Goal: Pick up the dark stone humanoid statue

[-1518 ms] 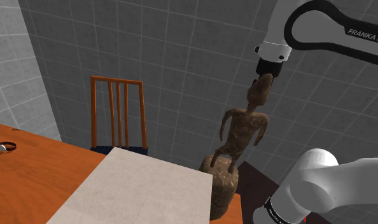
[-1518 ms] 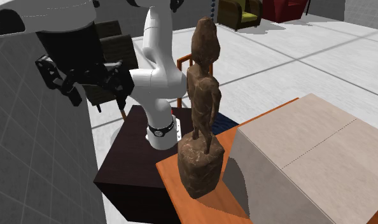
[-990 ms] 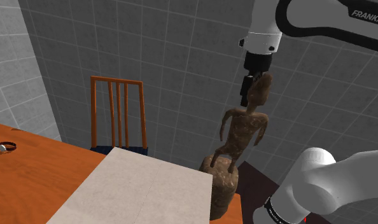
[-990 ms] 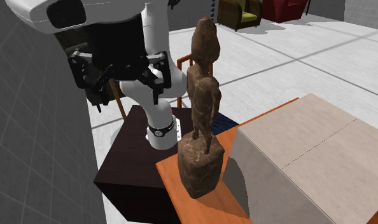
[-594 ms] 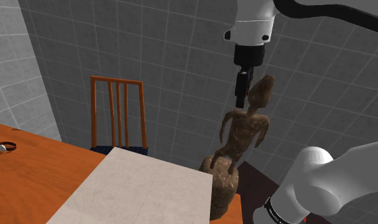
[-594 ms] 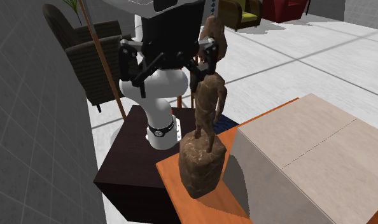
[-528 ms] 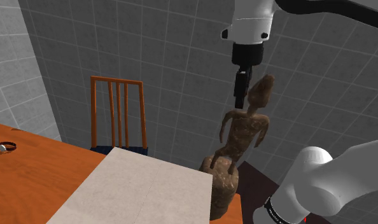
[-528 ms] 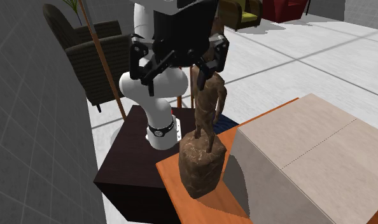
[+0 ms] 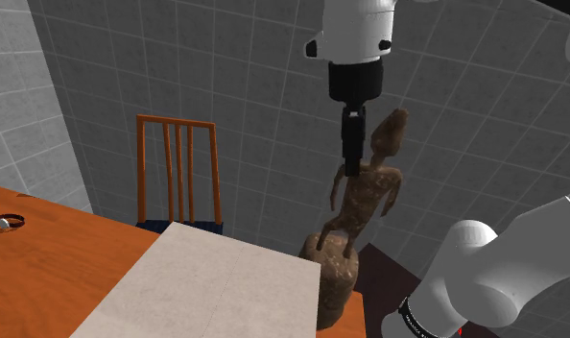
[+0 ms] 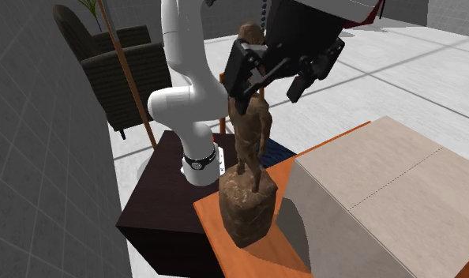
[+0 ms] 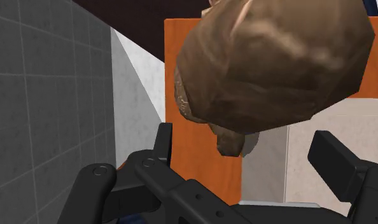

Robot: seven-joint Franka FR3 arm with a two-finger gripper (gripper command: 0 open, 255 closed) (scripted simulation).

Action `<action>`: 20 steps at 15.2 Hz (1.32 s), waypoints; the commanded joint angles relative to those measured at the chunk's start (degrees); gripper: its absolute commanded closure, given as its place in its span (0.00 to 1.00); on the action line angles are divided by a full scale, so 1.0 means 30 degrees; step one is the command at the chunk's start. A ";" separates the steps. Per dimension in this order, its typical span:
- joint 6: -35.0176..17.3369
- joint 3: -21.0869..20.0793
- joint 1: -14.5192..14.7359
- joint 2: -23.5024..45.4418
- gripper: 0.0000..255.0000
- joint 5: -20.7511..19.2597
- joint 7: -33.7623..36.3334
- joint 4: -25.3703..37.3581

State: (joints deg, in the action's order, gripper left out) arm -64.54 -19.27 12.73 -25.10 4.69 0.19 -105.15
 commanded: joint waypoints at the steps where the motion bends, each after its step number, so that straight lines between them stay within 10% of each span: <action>1: -0.0464 -0.0064 0.0054 -0.0112 0.00 0.0068 0.0004 -0.0596; 7: -0.1365 -0.0079 0.0113 -0.0465 0.00 0.0159 -0.0045 -0.1839; 8: -0.1366 -0.0091 0.0115 -0.0454 1.00 0.0165 -0.0029 -0.1829; 20: -0.0609 -0.0066 0.0064 -0.0173 1.00 0.0083 -0.0005 -0.0801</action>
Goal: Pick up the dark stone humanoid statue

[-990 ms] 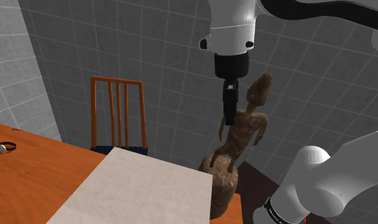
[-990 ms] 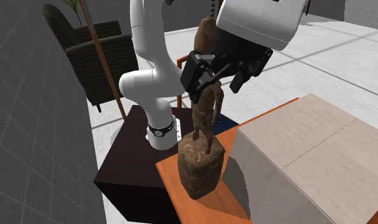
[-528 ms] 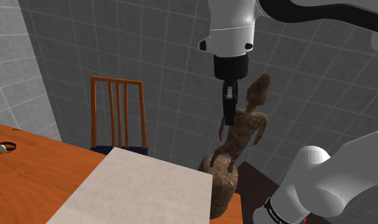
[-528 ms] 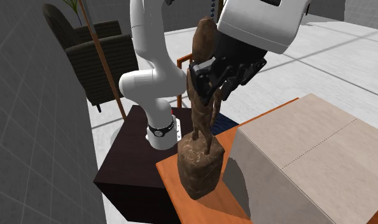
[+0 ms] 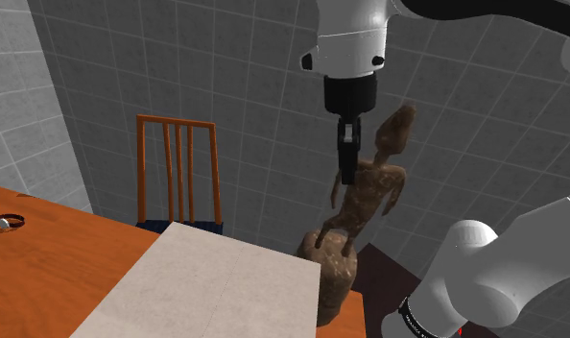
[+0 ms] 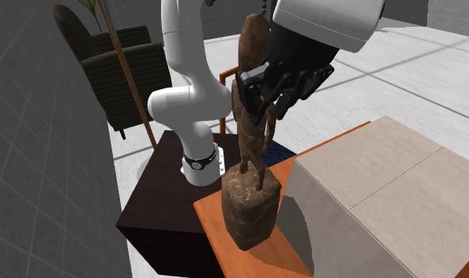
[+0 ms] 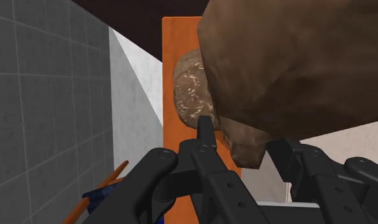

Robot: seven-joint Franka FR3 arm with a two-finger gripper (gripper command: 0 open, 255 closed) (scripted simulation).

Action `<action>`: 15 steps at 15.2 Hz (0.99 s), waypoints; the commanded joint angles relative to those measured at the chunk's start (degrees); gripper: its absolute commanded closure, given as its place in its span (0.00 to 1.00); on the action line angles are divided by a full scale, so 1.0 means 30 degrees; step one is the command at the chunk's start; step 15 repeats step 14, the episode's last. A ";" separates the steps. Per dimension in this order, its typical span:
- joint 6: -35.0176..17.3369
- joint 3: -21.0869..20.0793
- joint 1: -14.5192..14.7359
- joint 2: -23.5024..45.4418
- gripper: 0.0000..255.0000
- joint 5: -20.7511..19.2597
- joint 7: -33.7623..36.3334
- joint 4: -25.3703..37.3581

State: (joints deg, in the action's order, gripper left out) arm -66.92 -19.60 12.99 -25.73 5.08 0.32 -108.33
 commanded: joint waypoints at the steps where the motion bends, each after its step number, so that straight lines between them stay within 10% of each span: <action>1: 0.0440 0.0048 -0.0040 0.0145 1.00 -0.0075 -0.0032 0.0615; 15: 0.3370 -0.0062 -0.0218 0.1661 1.00 -0.0386 0.0251 0.5007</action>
